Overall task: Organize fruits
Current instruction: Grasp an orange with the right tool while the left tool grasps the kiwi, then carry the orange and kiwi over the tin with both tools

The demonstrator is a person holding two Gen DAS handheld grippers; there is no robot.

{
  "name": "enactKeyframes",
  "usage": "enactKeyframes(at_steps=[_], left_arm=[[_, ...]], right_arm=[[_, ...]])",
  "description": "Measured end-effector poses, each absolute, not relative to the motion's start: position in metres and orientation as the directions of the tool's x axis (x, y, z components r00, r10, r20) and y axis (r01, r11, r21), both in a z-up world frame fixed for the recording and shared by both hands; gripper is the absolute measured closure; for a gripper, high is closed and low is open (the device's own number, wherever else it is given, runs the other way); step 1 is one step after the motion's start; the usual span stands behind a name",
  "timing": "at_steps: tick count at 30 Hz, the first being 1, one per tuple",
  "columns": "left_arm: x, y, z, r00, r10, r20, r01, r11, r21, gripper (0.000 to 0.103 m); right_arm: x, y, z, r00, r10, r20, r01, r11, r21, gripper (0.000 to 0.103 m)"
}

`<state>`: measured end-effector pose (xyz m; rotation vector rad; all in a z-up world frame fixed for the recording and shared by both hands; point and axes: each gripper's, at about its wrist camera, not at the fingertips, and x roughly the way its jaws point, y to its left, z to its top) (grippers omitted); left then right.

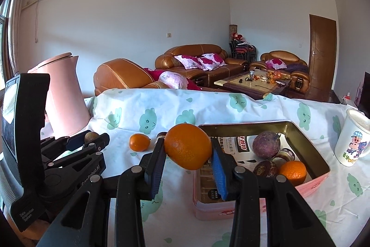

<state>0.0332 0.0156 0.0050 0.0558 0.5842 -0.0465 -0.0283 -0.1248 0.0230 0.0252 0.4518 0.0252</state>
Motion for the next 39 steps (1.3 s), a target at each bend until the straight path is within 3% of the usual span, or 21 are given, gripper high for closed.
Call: enactKeyframes(at_steps=[27,39], left_arm=[[0.008,-0.049,0.005,0.832,-0.132,-0.539,0.171,0.985,0.022,0.073],[-0.003,-0.096,0.009,0.830,-0.196,-0.522,0.255,0.966,0.042,0.073]], right_arm=[[-0.050,-0.182,0.026,0.903,-0.008,-0.429,0.010,1.000,0.002,0.063],[-0.057,-0.231,0.030,0.907,-0.087,-0.413,0.102,0.995,0.015,0.063]])
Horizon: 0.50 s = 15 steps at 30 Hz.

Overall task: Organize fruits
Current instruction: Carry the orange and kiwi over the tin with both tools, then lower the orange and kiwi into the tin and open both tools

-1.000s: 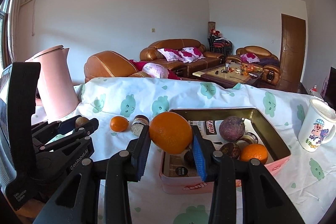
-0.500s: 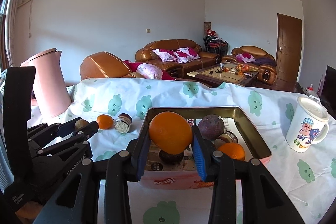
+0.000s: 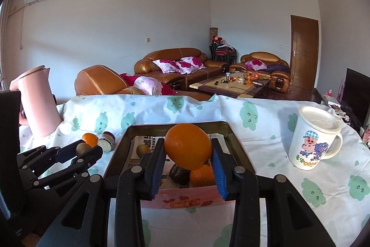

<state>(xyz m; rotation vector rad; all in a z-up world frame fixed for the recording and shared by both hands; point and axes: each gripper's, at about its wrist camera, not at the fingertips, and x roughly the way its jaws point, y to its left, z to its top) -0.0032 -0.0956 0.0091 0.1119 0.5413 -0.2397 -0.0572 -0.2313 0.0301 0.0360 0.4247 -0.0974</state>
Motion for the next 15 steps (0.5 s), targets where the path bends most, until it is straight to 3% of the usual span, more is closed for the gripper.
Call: enactKeyframes(at_steps=[15], left_arm=[[0.030,-0.156,0.009,0.779,-0.279,-0.562,0.328,0.945,-0.014,0.073]], right_arm=[[-0.044,-0.276,0.028,0.884,-0.207,-0.419,0.231,0.973,0.008,0.062]])
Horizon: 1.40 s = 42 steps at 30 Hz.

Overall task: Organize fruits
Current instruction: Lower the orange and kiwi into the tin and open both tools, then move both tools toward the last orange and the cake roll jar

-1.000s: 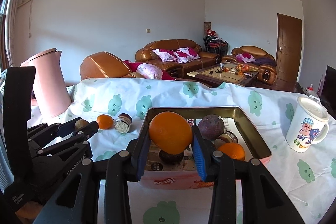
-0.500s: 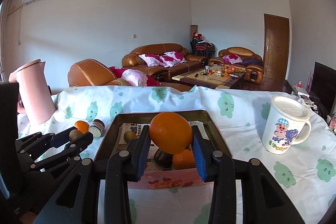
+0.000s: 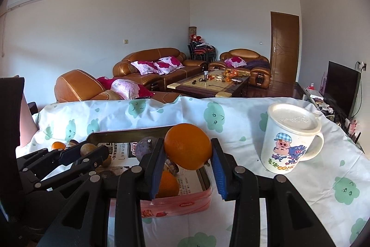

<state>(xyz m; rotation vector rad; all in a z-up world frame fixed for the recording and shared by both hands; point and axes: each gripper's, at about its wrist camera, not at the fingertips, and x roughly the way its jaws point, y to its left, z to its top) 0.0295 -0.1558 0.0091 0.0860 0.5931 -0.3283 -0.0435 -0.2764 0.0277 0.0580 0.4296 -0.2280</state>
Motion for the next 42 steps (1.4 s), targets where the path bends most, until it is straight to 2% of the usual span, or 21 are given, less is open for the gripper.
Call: enactKeyframes(at_steps=[11,22,24,25,26,27,28,29,31,32,34,42], left_arm=[[0.050,-0.147,-0.007,0.736,-0.269,-0.621,0.307,0.950,-0.048,0.073],[0.047,-0.144,-0.004,0.746,-0.266,-0.610,0.300,0.953,-0.048,0.072],[0.046,-0.142,-0.003,0.747,-0.270,-0.607,0.299,0.953,-0.056,0.064],[0.046,-0.140,-0.002,0.751,-0.264,-0.606,0.288,0.956,-0.061,0.048],[0.045,-0.136,0.000,0.759,-0.255,-0.599,0.270,0.960,-0.067,0.029],[0.043,-0.133,0.003,0.773,-0.244,-0.586,0.249,0.966,-0.074,0.019],[0.040,-0.129,0.006,0.789,-0.233,-0.569,0.230,0.970,-0.078,0.005],[0.037,-0.126,0.009,0.805,-0.227,-0.548,0.219,0.972,-0.081,0.000],[0.032,-0.123,0.016,0.817,-0.251,-0.519,0.238,0.967,-0.092,0.000],[0.031,-0.123,0.018,0.817,-0.258,-0.516,0.247,0.965,-0.092,0.000],[0.029,-0.122,0.020,0.823,-0.250,-0.510,0.243,0.967,-0.081,0.000],[0.027,-0.115,0.016,0.847,-0.172,-0.504,0.205,0.979,0.010,0.000]], right_arm=[[-0.006,-0.266,0.006,0.838,-0.135,-0.528,0.147,0.989,-0.020,0.062],[-0.002,-0.271,0.003,0.842,0.055,-0.537,0.013,0.993,0.122,0.061],[-0.002,-0.275,0.002,0.837,0.099,-0.538,-0.005,0.985,0.174,0.061],[-0.002,-0.278,0.002,0.836,0.118,-0.536,-0.009,0.979,0.201,0.061],[-0.003,-0.281,0.003,0.839,0.132,-0.527,-0.010,0.973,0.229,0.061],[-0.006,-0.285,0.004,0.847,0.143,-0.512,-0.009,0.967,0.255,0.061],[-0.009,-0.290,0.006,0.857,0.151,-0.492,-0.007,0.960,0.281,0.059],[-0.013,-0.294,0.009,0.870,0.150,-0.469,0.000,0.953,0.304,0.056],[-0.022,-0.302,0.014,0.899,0.111,-0.425,0.038,0.944,0.327,0.029],[-0.026,-0.304,0.016,0.912,0.081,-0.403,0.062,0.942,0.330,0.025],[-0.033,-0.307,0.017,0.923,0.039,-0.382,0.097,0.939,0.330,0.025],[-0.031,-0.307,0.012,0.909,-0.005,-0.416,0.153,0.934,0.323,0.025]])
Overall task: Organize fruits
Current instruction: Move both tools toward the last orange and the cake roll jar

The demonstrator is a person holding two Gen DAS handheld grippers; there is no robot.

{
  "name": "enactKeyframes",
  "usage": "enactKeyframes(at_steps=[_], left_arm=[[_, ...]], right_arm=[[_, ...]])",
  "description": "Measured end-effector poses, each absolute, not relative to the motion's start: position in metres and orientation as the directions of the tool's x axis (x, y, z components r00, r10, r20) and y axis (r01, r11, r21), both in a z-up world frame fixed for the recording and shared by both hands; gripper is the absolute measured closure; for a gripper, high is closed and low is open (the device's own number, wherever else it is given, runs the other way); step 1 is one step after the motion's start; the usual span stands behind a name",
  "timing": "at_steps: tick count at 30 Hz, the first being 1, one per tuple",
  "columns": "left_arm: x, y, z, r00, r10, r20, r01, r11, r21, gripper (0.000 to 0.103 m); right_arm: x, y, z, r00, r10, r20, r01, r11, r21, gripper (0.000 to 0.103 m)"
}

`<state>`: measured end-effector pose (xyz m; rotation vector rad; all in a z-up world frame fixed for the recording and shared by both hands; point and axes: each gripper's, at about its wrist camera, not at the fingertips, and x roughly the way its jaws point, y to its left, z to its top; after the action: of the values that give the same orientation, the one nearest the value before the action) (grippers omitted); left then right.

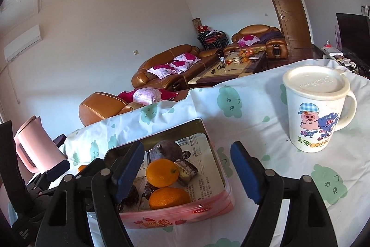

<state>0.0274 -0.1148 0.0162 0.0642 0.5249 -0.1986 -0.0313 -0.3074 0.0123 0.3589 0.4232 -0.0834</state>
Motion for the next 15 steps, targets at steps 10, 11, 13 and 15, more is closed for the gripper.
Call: enactKeyframes(at_steps=[10,11,13,15], left_arm=[[0.027,-0.078,0.011,0.852,-0.120,-0.509,0.159,0.987,0.035,0.000],[0.028,-0.073,0.010,0.851,-0.107,-0.513,0.148,0.988,0.039,0.000],[0.032,-0.060,0.009,0.846,-0.092,-0.524,0.127,0.991,0.032,0.000],[0.037,-0.047,0.008,0.842,-0.075,-0.534,0.107,0.994,0.029,0.000]], right_arm=[[-0.042,-0.281,0.018,0.910,-0.134,-0.393,0.218,0.960,0.178,0.025],[-0.042,-0.277,0.018,0.909,-0.133,-0.395,0.217,0.961,0.174,0.025],[-0.041,-0.267,0.019,0.907,-0.124,-0.402,0.204,0.965,0.162,0.025],[-0.040,-0.254,0.020,0.908,-0.112,-0.404,0.182,0.973,0.140,0.025]])
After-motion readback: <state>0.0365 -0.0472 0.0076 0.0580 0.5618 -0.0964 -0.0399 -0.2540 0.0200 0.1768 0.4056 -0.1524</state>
